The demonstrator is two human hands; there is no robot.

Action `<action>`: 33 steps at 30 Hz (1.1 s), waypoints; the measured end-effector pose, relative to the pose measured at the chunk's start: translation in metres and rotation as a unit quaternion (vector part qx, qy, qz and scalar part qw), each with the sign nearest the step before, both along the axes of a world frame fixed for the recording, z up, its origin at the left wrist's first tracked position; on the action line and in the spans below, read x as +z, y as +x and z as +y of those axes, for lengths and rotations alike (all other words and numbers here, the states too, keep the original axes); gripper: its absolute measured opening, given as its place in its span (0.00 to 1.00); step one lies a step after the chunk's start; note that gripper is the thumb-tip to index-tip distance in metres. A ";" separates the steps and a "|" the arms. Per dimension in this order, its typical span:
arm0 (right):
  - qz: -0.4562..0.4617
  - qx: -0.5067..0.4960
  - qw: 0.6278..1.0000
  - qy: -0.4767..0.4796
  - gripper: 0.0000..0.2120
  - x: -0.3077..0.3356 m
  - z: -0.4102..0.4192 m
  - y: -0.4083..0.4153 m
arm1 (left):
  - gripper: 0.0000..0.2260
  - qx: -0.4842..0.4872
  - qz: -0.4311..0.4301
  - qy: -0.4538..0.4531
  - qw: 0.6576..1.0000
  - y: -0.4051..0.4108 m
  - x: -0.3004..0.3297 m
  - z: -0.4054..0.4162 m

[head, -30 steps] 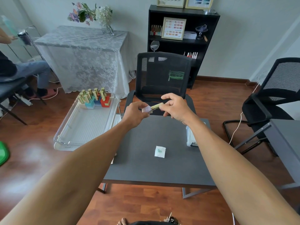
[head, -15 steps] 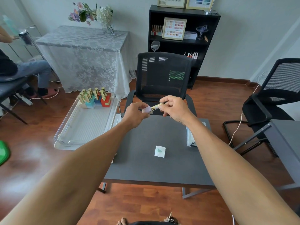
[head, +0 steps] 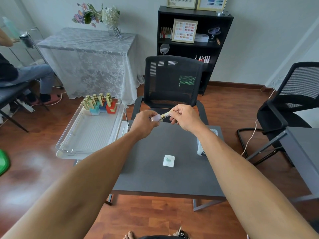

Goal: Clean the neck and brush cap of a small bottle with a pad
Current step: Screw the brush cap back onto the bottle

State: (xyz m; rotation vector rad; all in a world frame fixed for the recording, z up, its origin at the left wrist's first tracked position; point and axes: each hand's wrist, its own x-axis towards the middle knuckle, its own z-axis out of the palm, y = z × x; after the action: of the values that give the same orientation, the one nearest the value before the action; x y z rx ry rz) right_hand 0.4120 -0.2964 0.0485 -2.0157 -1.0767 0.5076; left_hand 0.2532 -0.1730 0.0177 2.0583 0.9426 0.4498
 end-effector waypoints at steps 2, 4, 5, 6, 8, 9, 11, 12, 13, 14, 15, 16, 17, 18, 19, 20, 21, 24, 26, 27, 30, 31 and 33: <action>0.009 -0.006 1.000 0.010 0.06 0.000 -0.001 -0.001 | 0.12 0.004 -0.004 0.010 1.000 0.000 0.000 -0.002; 0.033 -0.017 0.999 0.032 0.06 0.000 -0.001 -0.004 | 0.13 0.009 -0.010 0.009 1.000 -0.001 0.001 -0.003; 0.052 -0.025 0.997 0.044 0.05 0.001 -0.001 -0.005 | 0.14 0.008 -0.011 0.006 1.000 -0.001 0.002 -0.003; 0.072 -0.033 0.995 0.055 0.05 0.001 -0.001 -0.007 | 0.14 0.002 -0.010 0.003 1.000 -0.002 0.003 -0.003; 0.103 -0.047 0.991 0.072 0.05 0.001 0.000 -0.010 | 0.18 -0.010 -0.008 0.005 1.000 -0.003 0.006 -0.003; 0.112 -0.052 0.989 0.078 0.05 0.001 0.000 -0.011 | 0.21 -0.015 -0.007 0.009 1.000 -0.005 0.007 -0.003; 0.119 -0.057 0.987 0.088 0.05 -0.001 0.003 -0.014 | 0.26 -0.021 0.002 0.025 0.999 -0.012 0.011 -0.004; 0.119 -0.061 0.987 0.092 0.05 -0.002 0.005 -0.015 | 0.27 -0.021 0.008 0.037 0.999 -0.017 0.013 -0.003; 0.118 -0.065 0.986 0.096 0.05 -0.003 0.007 -0.016 | 0.26 -0.019 0.013 0.049 0.999 -0.024 0.014 -0.002; 0.118 -0.067 0.986 0.099 0.05 -0.003 0.009 -0.017 | 0.25 -0.013 0.019 0.061 0.998 -0.031 0.015 0.001; 0.120 -0.067 0.985 0.104 0.05 -0.003 0.013 -0.018 | 0.24 -0.003 0.027 0.071 0.997 -0.040 0.017 0.004; 0.124 -0.065 0.984 0.108 0.05 -0.003 0.016 -0.021 | 0.24 0.010 0.037 0.080 0.996 -0.050 0.018 0.008; 0.126 -0.063 0.984 0.111 0.05 -0.003 0.021 -0.024 | 0.24 0.026 0.045 0.090 0.995 -0.060 0.019 0.013; 0.129 -0.060 0.983 0.113 0.05 -0.002 0.025 -0.028 | 0.24 0.044 0.051 0.097 0.993 -0.070 0.020 0.018; 0.133 -0.058 0.983 0.116 0.05 -0.001 0.029 -0.034 | 0.23 0.063 0.055 0.101 0.991 -0.081 0.021 0.023; 0.139 -0.056 0.981 0.120 0.05 0.000 0.035 -0.040 | 0.23 0.080 0.061 0.106 0.989 -0.092 0.021 0.029; 0.142 -0.053 0.981 0.124 0.04 0.002 0.041 -0.048 | 0.22 0.093 0.069 0.110 0.987 -0.103 0.021 0.036; 0.136 -0.038 0.981 0.131 0.04 0.007 0.061 -0.072 | 0.22 0.124 0.083 0.124 0.981 -0.134 0.022 0.057; 0.133 -0.028 0.981 0.138 0.04 0.009 0.076 -0.090 | 0.22 0.136 0.093 0.139 0.977 -0.156 0.022 0.073; 0.130 -0.026 0.981 0.140 0.05 0.011 0.085 -0.099 | 0.22 0.137 0.100 0.146 0.975 -0.167 0.023 0.081; 0.112 -0.023 0.984 0.140 0.06 0.013 0.110 -0.127 | 0.23 0.137 0.111 0.151 0.973 -0.196 0.021 0.104; 0.101 -0.020 0.985 0.138 0.06 0.013 0.119 -0.135 | 0.23 0.139 0.110 0.148 0.973 -0.204 0.020 0.111; 0.082 -0.013 0.988 0.132 0.06 0.012 0.136 -0.150 | 0.23 0.138 0.106 0.141 0.975 -0.219 0.017 0.124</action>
State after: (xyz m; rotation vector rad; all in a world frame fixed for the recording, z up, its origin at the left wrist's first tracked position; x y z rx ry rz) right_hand 0.2619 -0.1607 0.0604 -1.7230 -0.9625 0.4809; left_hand 0.0345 -0.0486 0.0346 2.2706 1.3695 0.5419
